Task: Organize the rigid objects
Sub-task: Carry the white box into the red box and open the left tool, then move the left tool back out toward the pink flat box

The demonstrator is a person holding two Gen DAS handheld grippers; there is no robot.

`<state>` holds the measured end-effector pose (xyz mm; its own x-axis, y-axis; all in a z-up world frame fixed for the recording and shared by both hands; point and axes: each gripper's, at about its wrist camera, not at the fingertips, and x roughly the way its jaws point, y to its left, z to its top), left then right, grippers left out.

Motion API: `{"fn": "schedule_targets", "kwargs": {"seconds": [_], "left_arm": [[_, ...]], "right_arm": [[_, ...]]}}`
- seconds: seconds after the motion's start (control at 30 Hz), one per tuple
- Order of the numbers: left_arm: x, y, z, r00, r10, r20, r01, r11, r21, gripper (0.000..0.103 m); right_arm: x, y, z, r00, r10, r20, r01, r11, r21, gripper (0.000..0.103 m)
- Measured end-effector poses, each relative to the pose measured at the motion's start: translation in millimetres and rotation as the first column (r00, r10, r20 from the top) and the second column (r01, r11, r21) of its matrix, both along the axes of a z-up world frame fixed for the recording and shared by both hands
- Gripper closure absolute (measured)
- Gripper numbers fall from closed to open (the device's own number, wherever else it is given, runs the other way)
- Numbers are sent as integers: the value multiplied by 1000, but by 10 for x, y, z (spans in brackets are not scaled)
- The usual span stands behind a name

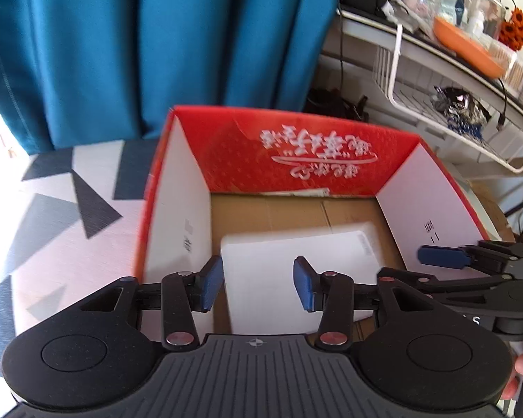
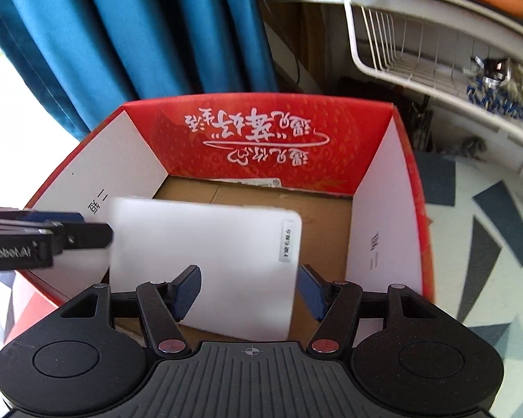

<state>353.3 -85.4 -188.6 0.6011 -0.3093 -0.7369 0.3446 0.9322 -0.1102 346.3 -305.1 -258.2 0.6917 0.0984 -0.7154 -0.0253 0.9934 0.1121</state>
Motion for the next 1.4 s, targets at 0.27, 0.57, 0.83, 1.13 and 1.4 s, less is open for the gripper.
{"fn": "schedule_targets", "kwargs": {"seconds": [0.27, 0.57, 0.83, 1.13, 1.4], "left_arm": [[-300, 332, 273, 996, -3, 89, 8, 998, -57, 32], [-789, 818, 466, 966, 97, 238, -77, 993, -94, 8], [-943, 1095, 358, 970, 115, 213, -96, 991, -98, 0], [-1174, 1205, 173, 956, 93, 278, -89, 996, -26, 0], [-1259, 1307, -59, 967, 109, 231, -112, 994, -2, 0]], "right_arm": [[-323, 79, 264, 992, -7, 128, 16, 998, -66, 2], [-800, 166, 433, 958, -47, 282, 68, 996, -65, 0], [-1219, 310, 414, 908, -53, 416, 69, 997, -24, 0], [-1523, 540, 34, 918, -35, 394, 49, 998, -25, 0], [-1690, 605, -284, 932, -64, 358, 64, 998, 12, 0]]}}
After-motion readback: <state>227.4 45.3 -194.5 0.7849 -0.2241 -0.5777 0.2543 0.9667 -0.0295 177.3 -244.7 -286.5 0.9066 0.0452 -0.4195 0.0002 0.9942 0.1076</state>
